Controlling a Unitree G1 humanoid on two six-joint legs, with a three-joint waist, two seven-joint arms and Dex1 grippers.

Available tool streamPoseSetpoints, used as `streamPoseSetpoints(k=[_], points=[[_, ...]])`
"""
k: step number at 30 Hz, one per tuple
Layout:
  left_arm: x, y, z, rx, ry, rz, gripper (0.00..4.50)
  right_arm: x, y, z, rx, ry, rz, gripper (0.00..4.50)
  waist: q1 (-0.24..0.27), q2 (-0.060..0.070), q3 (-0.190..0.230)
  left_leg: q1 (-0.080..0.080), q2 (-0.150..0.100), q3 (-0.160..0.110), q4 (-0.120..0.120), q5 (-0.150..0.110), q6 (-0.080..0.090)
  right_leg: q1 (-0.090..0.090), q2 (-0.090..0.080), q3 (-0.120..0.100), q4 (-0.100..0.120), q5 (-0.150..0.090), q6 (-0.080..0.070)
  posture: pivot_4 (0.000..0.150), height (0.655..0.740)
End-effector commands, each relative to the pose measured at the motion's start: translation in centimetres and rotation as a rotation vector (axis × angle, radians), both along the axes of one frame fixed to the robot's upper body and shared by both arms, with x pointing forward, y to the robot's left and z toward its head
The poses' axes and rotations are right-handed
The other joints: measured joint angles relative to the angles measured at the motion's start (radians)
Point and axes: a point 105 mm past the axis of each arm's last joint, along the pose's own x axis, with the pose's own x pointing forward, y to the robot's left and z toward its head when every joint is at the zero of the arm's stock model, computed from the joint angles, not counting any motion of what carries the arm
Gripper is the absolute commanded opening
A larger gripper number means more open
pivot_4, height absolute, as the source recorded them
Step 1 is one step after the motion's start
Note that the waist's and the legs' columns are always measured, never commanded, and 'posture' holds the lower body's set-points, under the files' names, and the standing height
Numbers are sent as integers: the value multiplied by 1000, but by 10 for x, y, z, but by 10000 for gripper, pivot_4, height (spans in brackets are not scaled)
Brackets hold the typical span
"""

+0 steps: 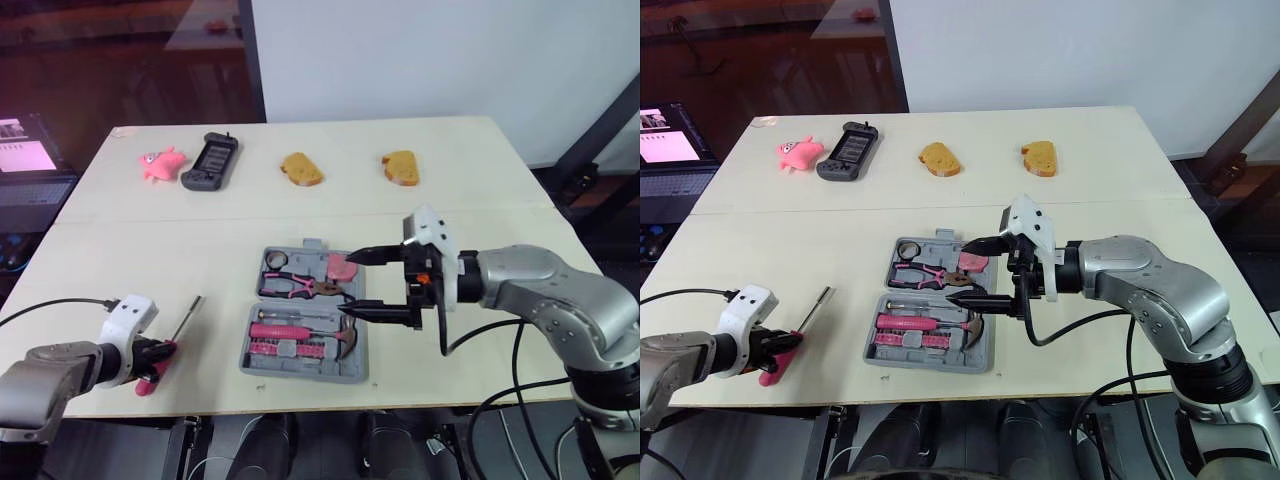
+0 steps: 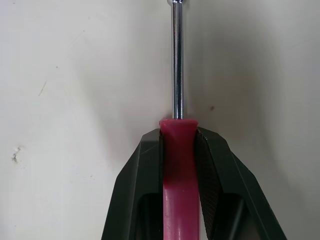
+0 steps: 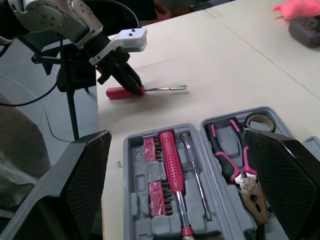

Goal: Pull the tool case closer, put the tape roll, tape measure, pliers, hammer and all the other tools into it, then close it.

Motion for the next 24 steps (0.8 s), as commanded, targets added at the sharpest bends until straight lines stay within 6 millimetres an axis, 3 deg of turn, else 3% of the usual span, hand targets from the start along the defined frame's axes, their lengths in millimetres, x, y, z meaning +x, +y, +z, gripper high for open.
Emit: streamPoseSetpoints(k=[1,6,11,16,19,24], points=[[12,-4,19,-18,-55,-80,3779,-8,3,8,2,-43,41,45000,0,0,0,0,0,0,0,0,0,0,0,0,0,0,0,1500,7400],[28,-19,66,-6,-168,-356,3745,-16,-16,0,-109,-45,62,45000,1,-2,1,-1,0,0,0,0,0,0,0,-1,-1,-1,-1,1500,7400],[28,-46,97,-40,-158,-643,3737,-25,-30,-1,-171,-94,61,45000,-3,-2,2,-1,0,1,-2,0,0,-1,0,0,-2,-1,-1,1500,7400],[19,-84,108,-53,-100,-930,3724,-28,-47,-6,-223,-136,22,45000,-4,-2,2,-1,1,2,-2,0,0,-1,0,0,-2,0,0,1500,7400],[24,-108,104,15,-101,-1036,3722,-41,-60,-12,-282,-59,39,45000,0,-2,3,-2,1,3,0,0,1,-1,1,0,-2,0,0,1500,7400],[16,-154,101,-20,-110,-1203,3719,-57,-62,-11,-280,-1,36,45000,-4,-5,5,-2,0,4,2,0,1,2,1,-1,-2,0,2,1500,7400]])
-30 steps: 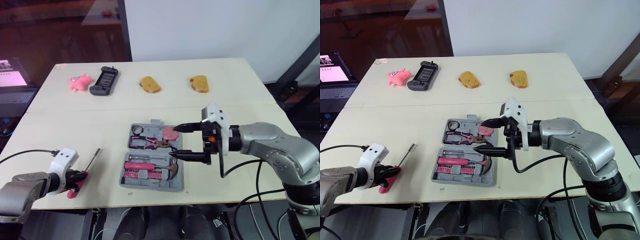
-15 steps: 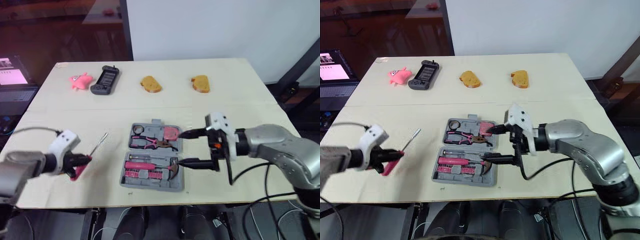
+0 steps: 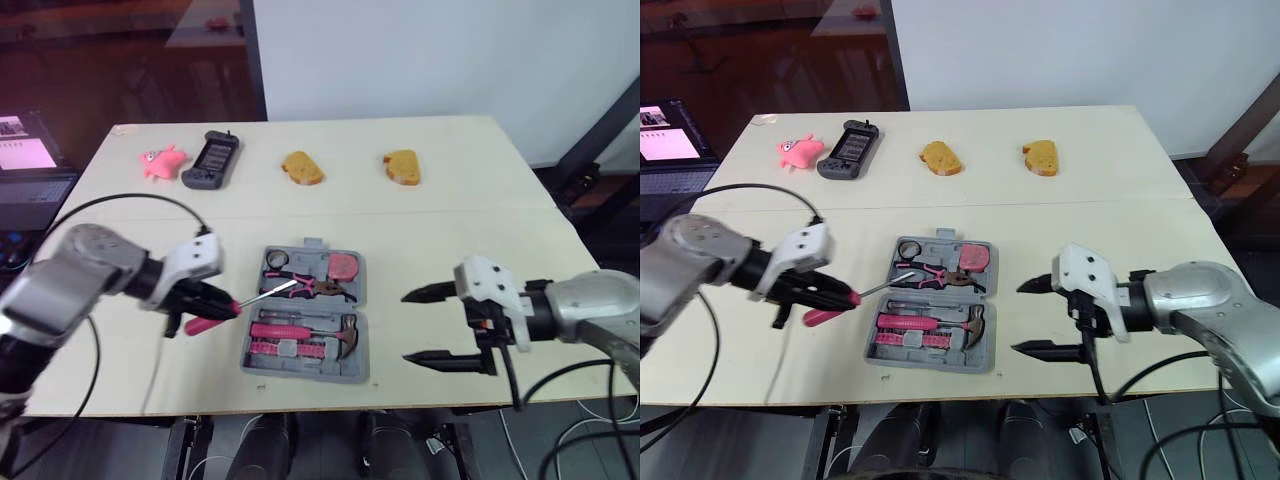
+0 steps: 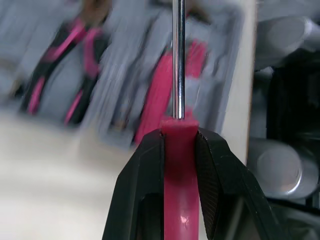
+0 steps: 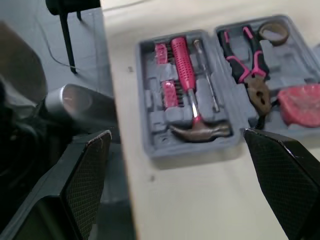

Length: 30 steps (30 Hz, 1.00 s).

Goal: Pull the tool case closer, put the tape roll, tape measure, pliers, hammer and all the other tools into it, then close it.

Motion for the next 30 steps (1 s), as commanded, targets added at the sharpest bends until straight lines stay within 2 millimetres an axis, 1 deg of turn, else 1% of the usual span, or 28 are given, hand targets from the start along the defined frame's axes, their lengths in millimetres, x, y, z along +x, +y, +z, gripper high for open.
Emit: streamPoseSetpoints(k=[1,2,5,11,14,18,20,22,24,27,30], points=[[-10,-24,1,-2,-18,-114,3719,-14,6,8,7,-16,28,45000,-4,-2,1,0,1,0,0,0,0,0,0,0,0,0,1,1500,7400],[-11,-28,-1,-5,-16,-128,3719,-16,6,8,6,-15,22,45000,-5,-2,1,1,1,-1,-1,0,1,0,1,0,0,0,1,1500,7400],[-11,-34,-12,17,-17,-159,3718,-22,5,7,3,5,4,45000,-6,-2,2,1,2,-2,-1,-1,1,0,1,0,1,0,1,1500,7400],[-10,-42,-22,22,6,-162,3717,-26,7,9,9,20,-22,45000,2,-4,3,1,1,-2,1,-1,1,1,1,0,0,0,1,1500,7400],[-9,-38,-24,46,23,-139,3717,-27,9,10,15,30,-25,45000,0,-5,3,1,1,-3,1,-1,1,2,1,0,0,0,1,1500,7400],[-17,-32,-24,109,80,-141,3716,-26,9,10,9,31,-33,45000,0,-5,3,1,1,-4,1,-1,1,2,1,0,0,0,2,1500,7400],[-20,-29,-18,161,117,-139,3716,-27,12,10,18,40,-23,45000,-1,-6,4,1,1,-4,1,-1,1,2,1,0,0,0,2,1500,7400],[-19,-29,-11,179,119,-135,3716,-26,14,11,23,42,-19,45000,0,-6,4,1,1,-4,1,-1,1,2,1,-1,0,0,2,1500,7400],[-15,-25,-9,191,109,-122,3715,-25,15,11,27,42,-18,45000,0,-6,4,2,1,-4,1,-1,1,3,1,-1,0,0,2,1500,7400],[-13,-16,-13,211,111,-87,3715,-23,17,12,33,39,-17,45000,-2,-6,4,2,0,-4,1,-1,1,4,1,-1,0,-1,3,1500,7400],[-17,-10,-18,249,122,-84,3715,-23,18,11,35,46,-13,45000,-5,-6,4,2,0,-4,0,-1,1,3,1,-1,0,-1,3,1500,7400]])
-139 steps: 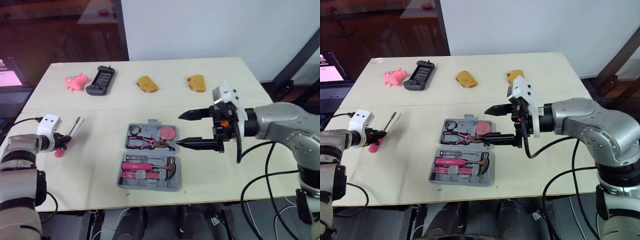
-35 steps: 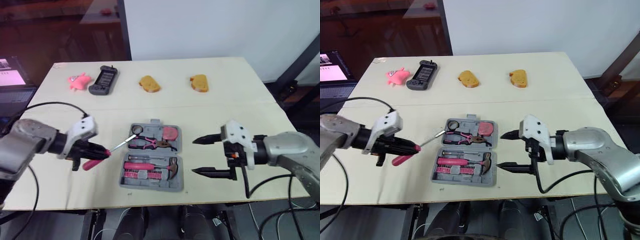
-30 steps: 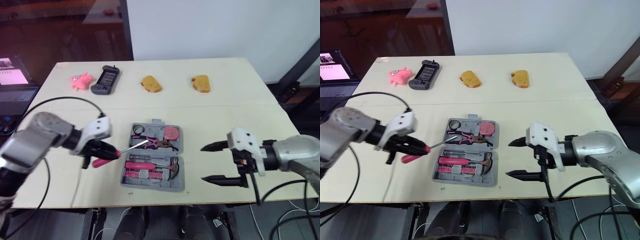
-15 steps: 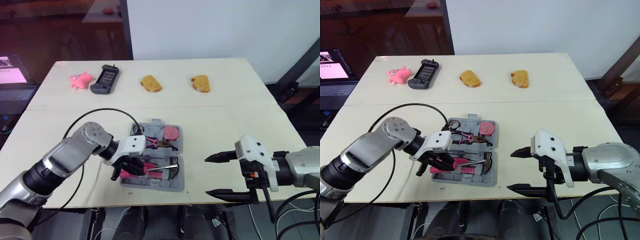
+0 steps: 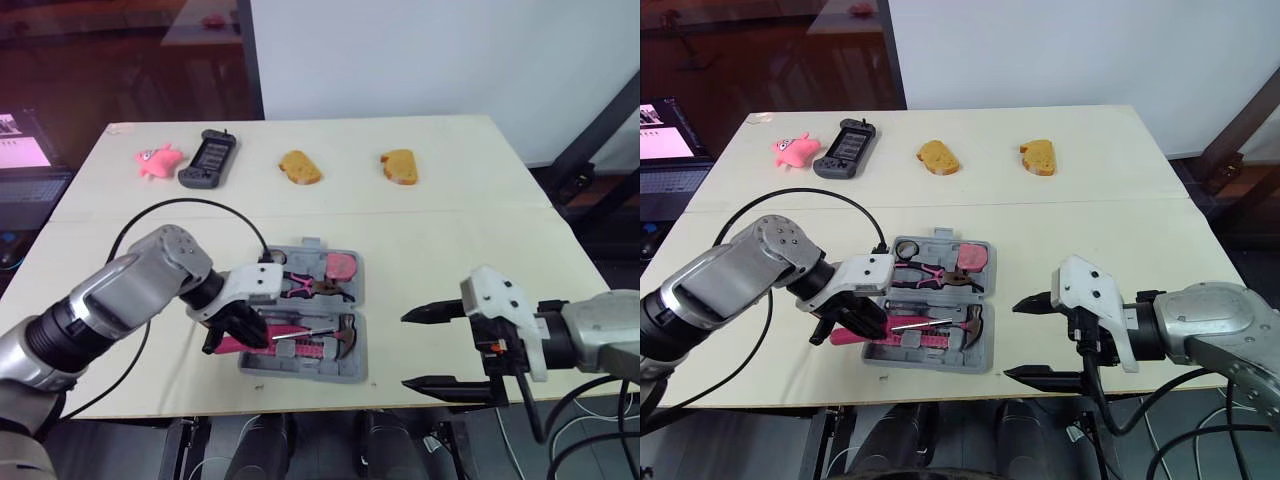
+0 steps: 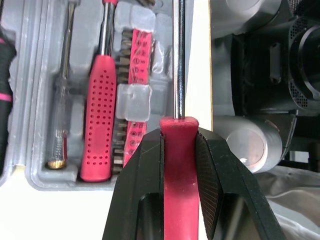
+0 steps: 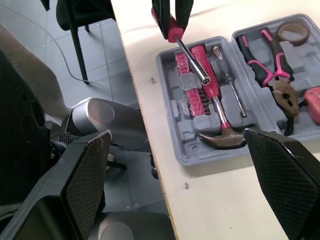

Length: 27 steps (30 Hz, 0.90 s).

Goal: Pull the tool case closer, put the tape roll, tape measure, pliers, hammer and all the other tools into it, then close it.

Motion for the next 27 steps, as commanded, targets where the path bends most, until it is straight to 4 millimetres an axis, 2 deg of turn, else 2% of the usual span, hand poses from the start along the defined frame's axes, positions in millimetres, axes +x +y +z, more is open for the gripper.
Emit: streamPoseSetpoints(k=[1,7,11,14,20,25,27], points=[[-3,6,1,38,-9,-10,3715,-1,3,3,-1,-8,21,45000,1,0,0,0,0,0,0,0,0,0,0,0,0,0,0,1500,7400],[-8,16,1,151,-12,-70,3714,-4,4,-3,-22,25,38,45000,5,-1,1,0,-1,0,1,0,0,1,0,0,0,0,0,1500,7400],[-7,7,4,177,-16,-144,3714,-7,4,-9,-46,46,42,45000,5,-1,1,0,-1,0,1,0,0,1,0,0,0,-1,-2,1500,7400],[-6,8,4,220,-19,-177,3714,-8,4,-10,-50,52,39,45000,4,-1,1,0,-1,1,2,0,0,1,0,-1,0,-1,-1,1500,7400],[13,-2,-3,244,-143,-176,3714,-14,3,-16,-68,68,21,45000,4,-2,1,0,-1,0,2,0,0,2,0,-1,0,0,0,1500,7400],[12,-12,7,206,-157,-153,3714,-14,4,-16,-58,63,24,45000,3,-2,1,0,-1,0,2,0,0,2,0,-1,1,0,1,1500,7400],[5,-17,9,201,-144,-170,3714,-12,5,-16,-52,60,25,45000,3,-3,2,0,-1,0,2,0,0,2,0,-1,1,0,1,1500,7400]])
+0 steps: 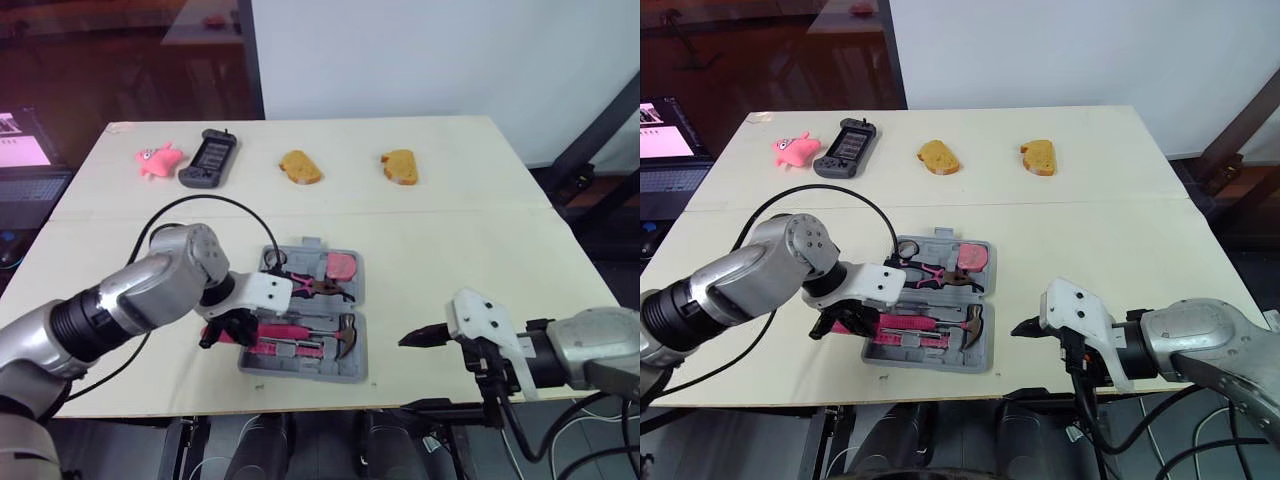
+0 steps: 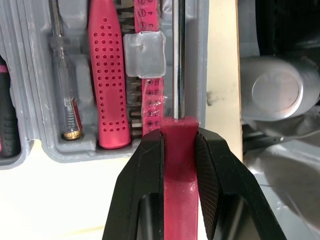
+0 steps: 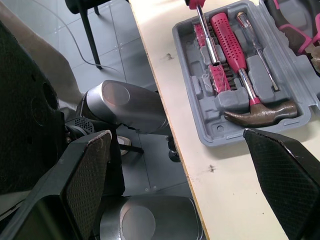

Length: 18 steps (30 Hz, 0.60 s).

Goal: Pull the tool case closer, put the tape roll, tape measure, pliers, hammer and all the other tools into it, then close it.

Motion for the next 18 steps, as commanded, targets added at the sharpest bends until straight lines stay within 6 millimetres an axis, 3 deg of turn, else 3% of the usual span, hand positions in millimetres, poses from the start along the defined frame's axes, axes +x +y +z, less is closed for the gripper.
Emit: streamPoseSetpoints(k=[1,5,12,18], points=[[-5,-12,16,-26,-36,-40,3714,0,3,5,9,-38,23,45000,0,0,0,0,0,0,0,0,0,0,0,0,0,0,0,1500,7400],[-10,-12,16,58,43,2,3714,3,1,1,-2,-49,22,45000,1,-1,1,0,0,0,2,0,0,1,0,-1,0,0,0,1500,7400],[-4,-10,2,166,11,-6,3714,9,-5,-7,-39,-57,24,45000,-3,-1,1,0,-1,0,3,-1,2,2,0,-2,0,0,1,1500,7400],[1,-25,-10,175,-26,-19,3714,10,-7,-8,-46,-65,32,45000,2,-1,1,0,-1,-1,6,-1,2,4,0,-2,1,-1,1,1500,7400]])
